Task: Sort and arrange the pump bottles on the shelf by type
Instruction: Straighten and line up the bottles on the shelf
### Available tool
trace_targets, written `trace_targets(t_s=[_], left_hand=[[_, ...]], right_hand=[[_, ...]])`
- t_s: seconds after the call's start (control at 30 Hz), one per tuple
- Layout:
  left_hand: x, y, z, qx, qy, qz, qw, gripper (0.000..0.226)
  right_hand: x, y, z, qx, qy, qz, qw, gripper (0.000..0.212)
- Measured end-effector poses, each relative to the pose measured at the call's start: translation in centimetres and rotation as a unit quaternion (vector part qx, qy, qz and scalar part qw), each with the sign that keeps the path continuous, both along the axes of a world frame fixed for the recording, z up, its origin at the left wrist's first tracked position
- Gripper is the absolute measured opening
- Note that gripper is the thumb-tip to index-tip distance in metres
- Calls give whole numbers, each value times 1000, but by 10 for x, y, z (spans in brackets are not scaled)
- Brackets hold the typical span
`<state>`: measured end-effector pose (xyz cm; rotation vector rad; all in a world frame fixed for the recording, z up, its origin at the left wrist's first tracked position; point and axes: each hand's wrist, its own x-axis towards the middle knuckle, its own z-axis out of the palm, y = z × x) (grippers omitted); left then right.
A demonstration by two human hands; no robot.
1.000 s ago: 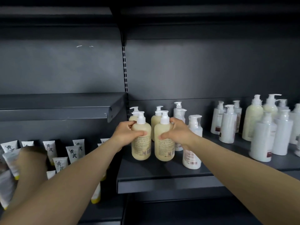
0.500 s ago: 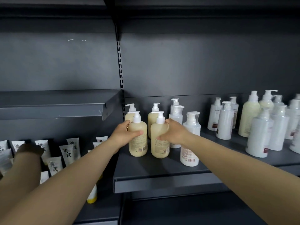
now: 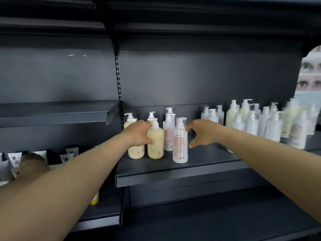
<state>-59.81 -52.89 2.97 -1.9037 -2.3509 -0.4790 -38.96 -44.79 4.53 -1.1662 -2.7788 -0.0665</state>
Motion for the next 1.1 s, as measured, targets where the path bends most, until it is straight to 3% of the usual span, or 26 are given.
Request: trace_targets(t_s=[0.33,0.5,0.63,0.97,1.1], left_hand=[[34,22,20,21,28,-23,999,70],[38,58,17,50,-36,-37,997,61],[33,98,17,55,-43,-34,997,55],[-11,193,19,-39,-79,25,996,92],[-18,214,24,-84,-76,31,993,64]], right_hand=[[34,11,1,-8,17,-48,999,69],[30,43,-13,-144,176,-52,972,77],[18,76,-25,-212,223,-36,951,78],[-28,145,-56,-368,275,92,883,61],[-36,157,-62,-402,279,139,861,51]])
